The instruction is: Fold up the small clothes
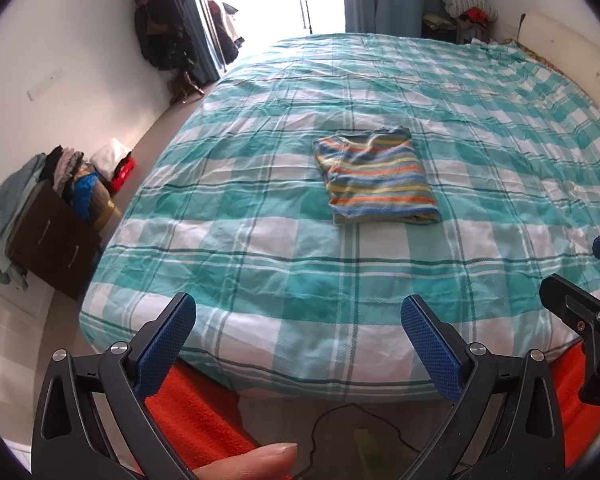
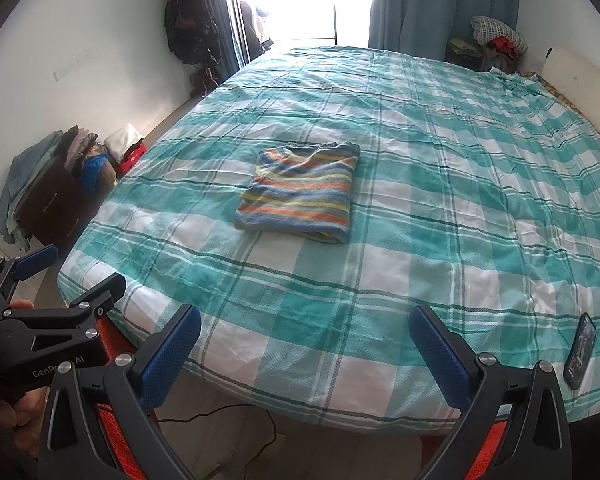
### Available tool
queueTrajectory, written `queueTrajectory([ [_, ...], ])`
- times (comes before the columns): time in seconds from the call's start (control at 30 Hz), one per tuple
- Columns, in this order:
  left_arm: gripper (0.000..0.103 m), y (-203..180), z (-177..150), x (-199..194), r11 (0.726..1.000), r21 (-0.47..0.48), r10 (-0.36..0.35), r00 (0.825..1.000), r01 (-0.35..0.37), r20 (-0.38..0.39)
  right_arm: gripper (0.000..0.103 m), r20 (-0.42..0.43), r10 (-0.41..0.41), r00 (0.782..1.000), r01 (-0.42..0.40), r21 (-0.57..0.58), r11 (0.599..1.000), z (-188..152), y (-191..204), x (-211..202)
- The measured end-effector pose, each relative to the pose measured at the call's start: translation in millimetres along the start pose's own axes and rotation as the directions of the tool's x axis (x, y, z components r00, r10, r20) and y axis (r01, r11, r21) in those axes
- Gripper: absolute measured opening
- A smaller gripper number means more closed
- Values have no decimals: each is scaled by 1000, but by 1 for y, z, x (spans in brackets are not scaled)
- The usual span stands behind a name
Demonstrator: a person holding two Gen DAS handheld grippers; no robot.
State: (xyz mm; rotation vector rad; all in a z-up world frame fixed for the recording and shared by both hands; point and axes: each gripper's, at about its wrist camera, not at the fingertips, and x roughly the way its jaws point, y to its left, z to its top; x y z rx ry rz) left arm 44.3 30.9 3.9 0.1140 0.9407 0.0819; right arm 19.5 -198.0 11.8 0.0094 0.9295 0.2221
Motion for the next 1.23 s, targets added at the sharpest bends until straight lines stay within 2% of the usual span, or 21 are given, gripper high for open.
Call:
queueTrajectory([
  [0.93,102,-3,-2,-1,1000,5,-11,1000,11,-22,103,-29,-13,1000,12,-31,999,-2,9,-2],
  [1.03,102,-1,-1,0,1000,-1,-29,999,29,-26,103,-27,-14,1000,13,-30,999,-2,8,-2],
  [1.13,102,-1,-1,-3,998,-9,-58,998,58,-14,103,-25,-12,1000,11,-27,1000,-3,6,-2],
  [1.23,102,-3,0,-7,999,1,-44,999,44,10,103,-26,-13,1000,12,-29,999,-2,6,-1],
])
